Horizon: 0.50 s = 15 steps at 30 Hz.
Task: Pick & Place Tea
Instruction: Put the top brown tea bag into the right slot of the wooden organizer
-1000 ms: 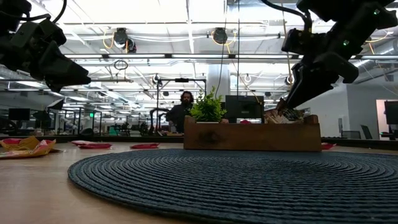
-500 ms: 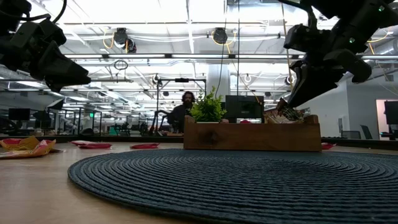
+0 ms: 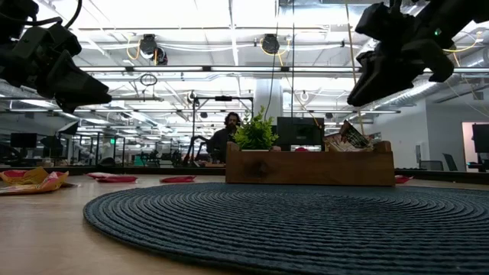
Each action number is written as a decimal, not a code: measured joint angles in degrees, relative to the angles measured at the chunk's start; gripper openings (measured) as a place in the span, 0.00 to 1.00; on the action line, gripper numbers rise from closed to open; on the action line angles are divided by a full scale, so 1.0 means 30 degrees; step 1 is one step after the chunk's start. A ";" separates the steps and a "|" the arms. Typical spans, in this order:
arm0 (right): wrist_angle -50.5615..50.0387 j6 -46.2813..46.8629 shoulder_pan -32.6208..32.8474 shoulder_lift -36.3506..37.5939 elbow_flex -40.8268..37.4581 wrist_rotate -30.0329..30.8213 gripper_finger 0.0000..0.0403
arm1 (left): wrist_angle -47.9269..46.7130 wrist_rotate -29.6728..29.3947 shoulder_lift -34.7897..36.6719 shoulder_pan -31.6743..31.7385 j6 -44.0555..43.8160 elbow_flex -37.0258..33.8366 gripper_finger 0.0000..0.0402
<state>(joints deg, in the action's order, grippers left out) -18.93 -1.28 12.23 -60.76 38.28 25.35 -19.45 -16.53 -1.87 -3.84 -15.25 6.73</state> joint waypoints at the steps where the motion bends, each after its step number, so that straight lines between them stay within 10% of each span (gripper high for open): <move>1: 0.0156 0.0017 -0.0114 -0.0035 -0.0191 -0.0007 0.25 | 0.0002 0.0000 0.0003 0.0000 0.0000 -0.0002 0.40; 15: 0.2080 -0.0369 -0.1193 -0.0399 -0.1894 -0.0033 0.33 | -0.0005 0.0000 0.0007 0.0000 0.0000 0.0001 0.40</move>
<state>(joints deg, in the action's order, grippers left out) -12.69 -2.39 8.65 -61.95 32.60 25.25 -19.46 -16.53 -1.85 -3.84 -15.25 6.73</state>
